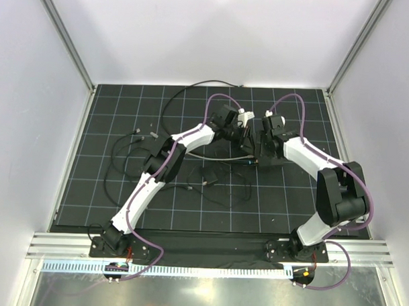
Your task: Pull the plug from the switch port
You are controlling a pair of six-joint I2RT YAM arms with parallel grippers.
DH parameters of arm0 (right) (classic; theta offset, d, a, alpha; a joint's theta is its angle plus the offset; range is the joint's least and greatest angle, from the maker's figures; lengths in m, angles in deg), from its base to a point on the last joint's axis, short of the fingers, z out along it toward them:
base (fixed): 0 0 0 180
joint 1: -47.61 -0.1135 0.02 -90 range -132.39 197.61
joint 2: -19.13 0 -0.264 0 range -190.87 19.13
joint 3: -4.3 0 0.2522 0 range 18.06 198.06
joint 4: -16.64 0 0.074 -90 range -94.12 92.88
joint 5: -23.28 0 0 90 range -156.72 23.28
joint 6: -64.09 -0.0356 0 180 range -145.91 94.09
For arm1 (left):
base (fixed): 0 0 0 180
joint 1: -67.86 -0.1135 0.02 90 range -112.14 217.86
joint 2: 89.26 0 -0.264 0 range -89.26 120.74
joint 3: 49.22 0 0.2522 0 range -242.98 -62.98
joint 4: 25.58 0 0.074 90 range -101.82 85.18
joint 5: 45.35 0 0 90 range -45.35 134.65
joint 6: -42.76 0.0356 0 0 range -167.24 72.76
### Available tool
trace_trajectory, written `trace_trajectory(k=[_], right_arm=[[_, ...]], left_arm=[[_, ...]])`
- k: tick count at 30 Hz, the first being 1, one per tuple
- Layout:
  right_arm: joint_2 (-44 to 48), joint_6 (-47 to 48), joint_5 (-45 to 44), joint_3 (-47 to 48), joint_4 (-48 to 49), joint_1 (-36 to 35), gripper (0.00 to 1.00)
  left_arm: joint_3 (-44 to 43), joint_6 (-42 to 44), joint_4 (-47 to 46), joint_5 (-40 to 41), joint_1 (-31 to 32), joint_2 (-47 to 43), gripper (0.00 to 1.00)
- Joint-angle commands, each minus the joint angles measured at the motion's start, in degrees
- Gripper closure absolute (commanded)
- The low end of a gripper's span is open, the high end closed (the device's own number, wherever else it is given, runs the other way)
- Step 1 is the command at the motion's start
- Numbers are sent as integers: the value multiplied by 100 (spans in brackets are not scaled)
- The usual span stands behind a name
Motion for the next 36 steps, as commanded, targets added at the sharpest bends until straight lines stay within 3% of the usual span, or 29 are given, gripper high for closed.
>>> trace_trajectory(k=[1,6,12,23,30,36], right_arm=[[-32,354,-20,355,-223,-43,37],[-172,459,357,373,-154,-113,37],[-506,460,217,408,-136,-254,37],[-972,-277,-1407,531,-443,-280,43],[-920,-893,-1795,364,-259,-271,46],[-1051,-1113,-1374,189,119,-157,48]], left_arm=[[29,423,594,523,33,308,100],[-50,564,787,488,6,316,100],[-86,547,814,356,-11,360,100],[11,494,892,119,-46,369,100],[493,600,893,408,-125,123,100],[1389,-577,-889,-224,-380,44,100]])
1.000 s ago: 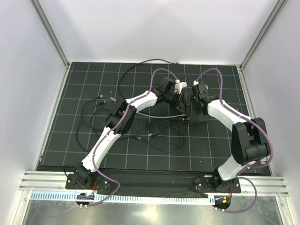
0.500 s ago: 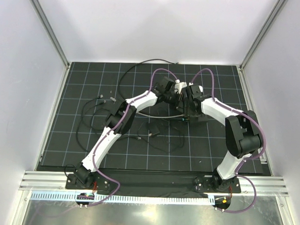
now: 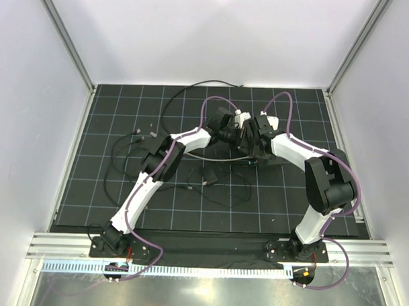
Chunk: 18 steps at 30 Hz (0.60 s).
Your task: Pull the plug from the switch port
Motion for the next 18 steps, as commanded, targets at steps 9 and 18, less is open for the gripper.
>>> trace_trajectory(k=[9,18], right_arm=[[-219,-173,-122,-464,507,425,47],[97,73,729,-675,1166,443,47]], left_arm=[[864,-97,207,389,-284,14,100],[653,405,516,925,-258,-618,100]])
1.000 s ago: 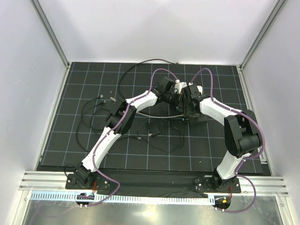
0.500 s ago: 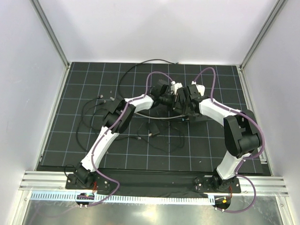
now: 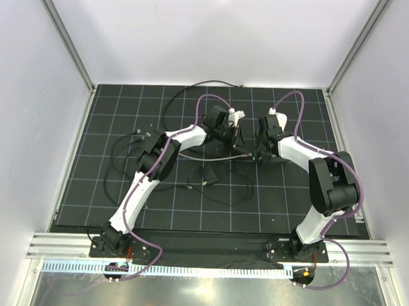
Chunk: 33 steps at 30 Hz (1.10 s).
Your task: Pull the plug from the switch port
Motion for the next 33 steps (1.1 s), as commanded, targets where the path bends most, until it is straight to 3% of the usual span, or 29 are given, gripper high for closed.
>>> trace_trajectory(k=[1,11,19,20,22,24,29,33], right_arm=[[-31,17,606,-277,87,45,47],[812,131,694,-1015,992,45,46],[1084,149,747,-1209,1106,45,46],[1102,157,738,-1218,1098,45,46],[1138,157,746,-1253,1133,45,46],[1181,157,799,-1279,1159,45,46],[1199,175,861,-1288,1177,62,46],[1243,175,983,-1314,1212,54,46]], left_arm=[[97,431,497,882,-72,-356,100],[-351,668,1067,1884,-301,-1323,100],[-1054,792,1955,2490,-310,-1332,100],[-1063,801,2008,2561,-310,-1367,98],[-1063,844,2218,2867,-310,-1411,69],[-1055,1028,2498,3053,-301,-1516,52],[-625,1398,3010,3791,-301,-1955,46],[-396,1906,3737,4098,-231,-2150,58]])
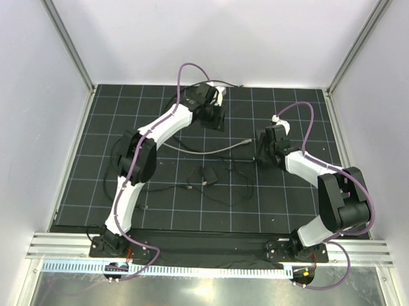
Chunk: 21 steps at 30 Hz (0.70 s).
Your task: Pull the plug from the switch port
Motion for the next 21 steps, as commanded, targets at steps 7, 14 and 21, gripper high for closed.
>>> trace_trajectory(k=[7,14,21], right_arm=[[345,33,261,-121,216,10,46],[345,33,358,-130,260,19,46],[337,7,437,-139,286,19,46]], left_arm=[[638,1277,1284,1734,561,-791,53],[1017,1585,1557,1840,614,-932,48],[1000,1550,1477,1884,623,-704,51]])
